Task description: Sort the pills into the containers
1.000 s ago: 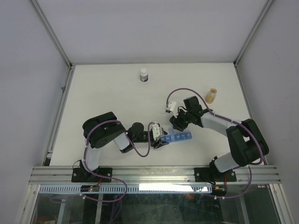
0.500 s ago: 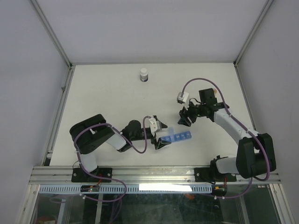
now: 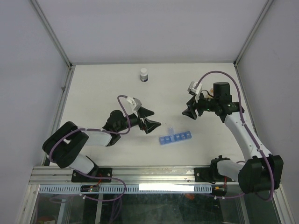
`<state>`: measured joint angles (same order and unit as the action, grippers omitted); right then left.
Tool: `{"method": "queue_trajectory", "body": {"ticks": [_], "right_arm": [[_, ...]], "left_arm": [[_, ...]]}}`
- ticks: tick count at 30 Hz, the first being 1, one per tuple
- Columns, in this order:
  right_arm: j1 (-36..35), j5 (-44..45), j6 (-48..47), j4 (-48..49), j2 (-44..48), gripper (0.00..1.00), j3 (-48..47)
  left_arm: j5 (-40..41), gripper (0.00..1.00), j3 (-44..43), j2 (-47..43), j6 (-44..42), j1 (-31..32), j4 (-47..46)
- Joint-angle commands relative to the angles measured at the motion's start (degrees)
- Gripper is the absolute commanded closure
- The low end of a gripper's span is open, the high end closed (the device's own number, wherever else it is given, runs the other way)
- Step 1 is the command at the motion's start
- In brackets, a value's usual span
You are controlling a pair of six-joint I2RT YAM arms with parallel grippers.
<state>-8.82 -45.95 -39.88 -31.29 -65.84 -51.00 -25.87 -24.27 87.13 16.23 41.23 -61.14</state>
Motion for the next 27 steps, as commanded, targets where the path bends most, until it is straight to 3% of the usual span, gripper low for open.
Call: {"method": "queue_trajectory", "body": {"ticks": [1, 5, 11, 17, 27], "right_arm": [[0.21, -4.08, 4.55, -1.14, 0.43, 0.38, -9.37], [0.99, -6.18, 8.39, -1.89, 0.4, 0.38, -12.84], [12.6, -15.54, 13.32, 8.81, 3.52, 0.35, -2.92], [14.62, -16.27, 14.94, 10.12, 3.49, 0.35, -1.02], [14.55, -8.27, 11.91, 9.84, 3.53, 0.36, 0.94]], "left_arm": [[-1.44, 0.07, -0.53, -4.74, 7.76, -3.66, 3.5], [2.14, 0.07, -3.11, -11.97, 6.73, -5.64, 12.6], [9.5, 0.05, -12.8, -15.24, -0.4, -7.47, 26.49], [11.8, 0.05, -26.42, -6.46, -4.99, -10.72, 36.69], [11.5, 0.01, -41.22, 11.37, 0.5, -18.01, 41.6]]}}
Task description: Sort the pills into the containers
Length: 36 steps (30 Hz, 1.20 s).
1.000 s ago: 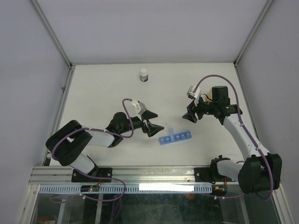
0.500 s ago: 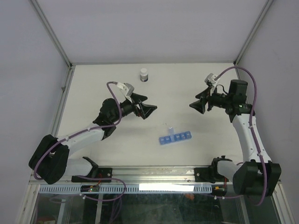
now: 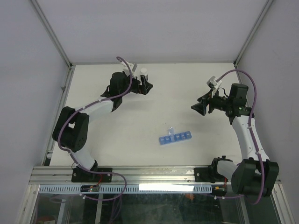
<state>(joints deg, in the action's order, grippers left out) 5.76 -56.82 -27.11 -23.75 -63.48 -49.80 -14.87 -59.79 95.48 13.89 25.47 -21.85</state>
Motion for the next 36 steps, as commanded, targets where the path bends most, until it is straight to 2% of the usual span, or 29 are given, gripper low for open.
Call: {"method": "queue_trajectory", "body": {"ticks": [1, 5, 10, 12, 17, 22, 27, 32, 36], "right_arm": [[0.03, 3.07, -1.04, 2.23, 1.23, 0.36, -0.3], [0.04, 4.42, -1.51, 2.15, 1.34, 0.36, -0.08], [-0.03, 4.69, -1.97, 2.21, 1.04, 0.36, 0.15], [0.04, 4.84, -2.06, 2.14, 0.83, 0.36, 0.15], [0.02, 4.79, -2.24, 2.12, 0.82, 0.37, 0.19], [0.01, 4.6, -2.24, 2.11, 0.73, 0.37, 0.24], [0.02, 4.48, -2.24, 2.19, 0.62, 0.37, 0.38], [0.01, 4.1, -2.33, 2.12, 0.42, 0.37, 0.32], [0.02, 4.04, -2.35, 2.12, 0.38, 0.37, 0.41]], "left_arm": [[-0.14, 0.01, -6.86, 4.3, 3.94, -2.95, 2.86], [0.37, 0.01, -10.89, 8.99, 6.46, -5.01, 5.04], [8.45, 0.01, -18.22, 14.9, 3.55, -5.23, 10.79], [13.02, 0.01, -23.48, 18.08, 3.17, -5.25, 15.27], [17.43, 0.01, -37.41, 26.5, -1.26, -4.98, 23.22], [14.47, 0.01, -46.24, 33.01, -7.11, -4.85, 24.24], [9.01, 0.01, -55.23, 39.66, -8.94, -4.89, 25.95], [8.29, 0.03, -58.36, 43.47, -9.01, -4.81, 26.36], [9.24, 0.11, -59.03, 44.81, -8.98, -4.69, 26.84]]}}
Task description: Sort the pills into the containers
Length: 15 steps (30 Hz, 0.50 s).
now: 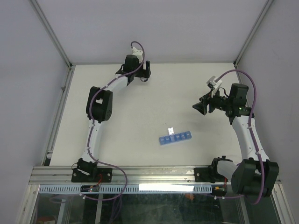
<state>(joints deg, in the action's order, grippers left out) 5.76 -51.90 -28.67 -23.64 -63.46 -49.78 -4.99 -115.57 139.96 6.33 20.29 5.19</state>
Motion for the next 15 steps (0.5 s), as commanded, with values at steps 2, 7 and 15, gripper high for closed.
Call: {"method": "queue_trajectory", "body": {"ticks": [2, 7, 15], "right_arm": [[0.03, -0.97, -0.79, 2.02, 0.36, 0.37, 0.38], [0.0, -1.54, -0.64, 1.84, 0.44, 0.37, 0.49], [0.13, -10.65, -2.37, -0.04, 1.27, 0.37, 0.61]], "left_arm": [[-0.84, 0.19, -3.3, 0.68, -1.24, 0.58, -0.02], [-2.22, 0.57, -5.01, 1.07, -0.52, 0.98, 0.69], [-9.01, 0.95, 4.8, -13.34, 3.72, 1.34, -1.14]]}}
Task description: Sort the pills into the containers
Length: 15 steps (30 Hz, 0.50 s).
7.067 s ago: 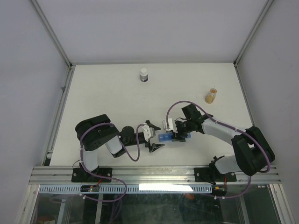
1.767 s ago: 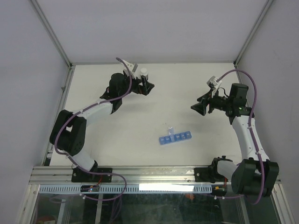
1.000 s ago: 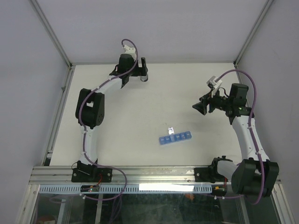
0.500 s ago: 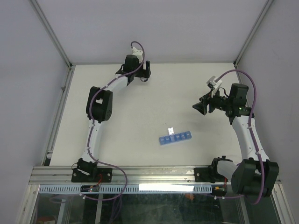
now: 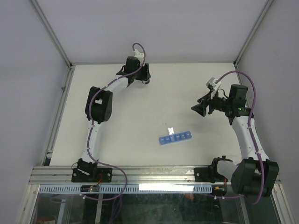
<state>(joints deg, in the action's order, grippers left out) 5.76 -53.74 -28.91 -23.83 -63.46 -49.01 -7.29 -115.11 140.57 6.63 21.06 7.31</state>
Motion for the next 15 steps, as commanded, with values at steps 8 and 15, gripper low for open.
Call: {"method": "queue_trajectory", "body": {"ticks": [8, 15], "right_arm": [[0.06, -27.99, -8.98, 0.31, 8.09, 0.08, 4.53], [-0.04, -38.71, -27.58, -11.56, 12.56, 0.01, 5.42]], "left_arm": [[-27.76, 1.0, 45.55, -39.29, 30.44, 1.45, -42.46], [-25.46, 1.0, 71.43, -53.89, 43.03, 8.0, -64.63]]}}
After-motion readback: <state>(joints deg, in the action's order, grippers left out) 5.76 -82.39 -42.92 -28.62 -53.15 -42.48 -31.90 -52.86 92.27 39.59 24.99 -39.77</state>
